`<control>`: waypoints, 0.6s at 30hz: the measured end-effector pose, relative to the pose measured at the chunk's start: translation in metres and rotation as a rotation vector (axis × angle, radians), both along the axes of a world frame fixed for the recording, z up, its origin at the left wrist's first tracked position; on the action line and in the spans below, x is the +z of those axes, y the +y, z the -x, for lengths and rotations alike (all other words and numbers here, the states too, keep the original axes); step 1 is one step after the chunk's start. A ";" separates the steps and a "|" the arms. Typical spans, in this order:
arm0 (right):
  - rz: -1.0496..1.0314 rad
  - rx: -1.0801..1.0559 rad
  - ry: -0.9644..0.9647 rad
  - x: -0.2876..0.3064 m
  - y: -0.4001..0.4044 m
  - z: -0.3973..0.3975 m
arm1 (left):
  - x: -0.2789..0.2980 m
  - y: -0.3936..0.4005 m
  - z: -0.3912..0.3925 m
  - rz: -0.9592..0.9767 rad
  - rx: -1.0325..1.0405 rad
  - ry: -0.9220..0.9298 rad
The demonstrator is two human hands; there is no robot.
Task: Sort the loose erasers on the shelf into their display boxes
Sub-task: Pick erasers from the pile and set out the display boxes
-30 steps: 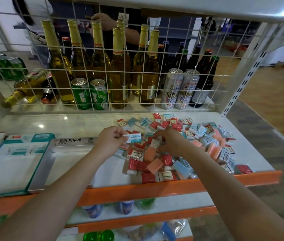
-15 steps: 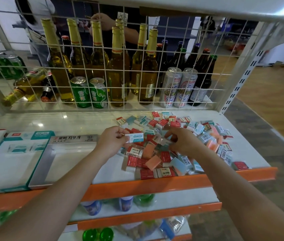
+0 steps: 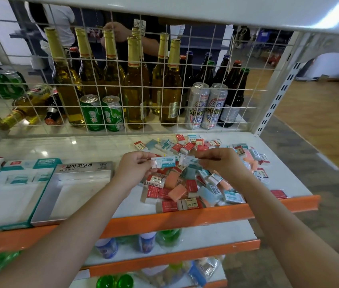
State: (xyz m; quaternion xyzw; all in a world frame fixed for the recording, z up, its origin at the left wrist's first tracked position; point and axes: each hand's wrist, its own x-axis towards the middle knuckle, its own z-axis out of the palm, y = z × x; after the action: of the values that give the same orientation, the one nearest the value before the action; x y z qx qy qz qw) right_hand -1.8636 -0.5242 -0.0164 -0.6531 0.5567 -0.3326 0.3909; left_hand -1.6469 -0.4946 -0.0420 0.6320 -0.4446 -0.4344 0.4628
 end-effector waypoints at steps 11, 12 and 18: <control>-0.005 0.063 -0.034 -0.007 0.005 -0.007 | -0.002 0.020 -0.006 0.059 0.041 -0.109; -0.001 0.067 -0.015 -0.007 0.005 -0.009 | -0.001 0.021 -0.008 0.060 0.053 -0.113; 0.056 0.105 0.037 -0.003 0.008 -0.030 | 0.003 0.029 -0.027 0.097 0.128 -0.180</control>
State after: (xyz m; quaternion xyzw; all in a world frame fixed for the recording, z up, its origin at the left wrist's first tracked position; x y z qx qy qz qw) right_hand -1.8335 -0.5159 -0.0190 -0.6982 0.5192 -0.3152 0.3789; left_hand -1.6195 -0.4659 -0.0394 0.6725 -0.4637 -0.3235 0.4775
